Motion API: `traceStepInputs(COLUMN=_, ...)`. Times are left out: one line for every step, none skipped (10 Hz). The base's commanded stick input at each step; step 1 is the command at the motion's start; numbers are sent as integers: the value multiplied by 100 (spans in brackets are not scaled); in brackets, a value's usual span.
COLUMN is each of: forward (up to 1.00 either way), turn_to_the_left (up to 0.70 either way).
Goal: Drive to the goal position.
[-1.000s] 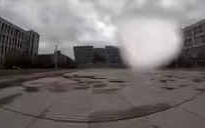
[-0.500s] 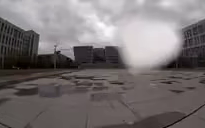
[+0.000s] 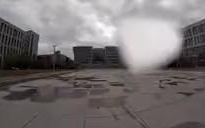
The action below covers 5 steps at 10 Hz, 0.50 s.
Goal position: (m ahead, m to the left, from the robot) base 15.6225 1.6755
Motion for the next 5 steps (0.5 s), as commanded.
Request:
traceStepInputs(forward=70, turn_to_the_left=-3)
traceStepInputs(forward=70, turn_to_the_left=-25)
traceStepInputs(forward=70, turn_to_the_left=-26)
traceStepInputs(forward=70, turn_to_the_left=-28)
traceStepInputs(forward=70, turn_to_the_left=0)
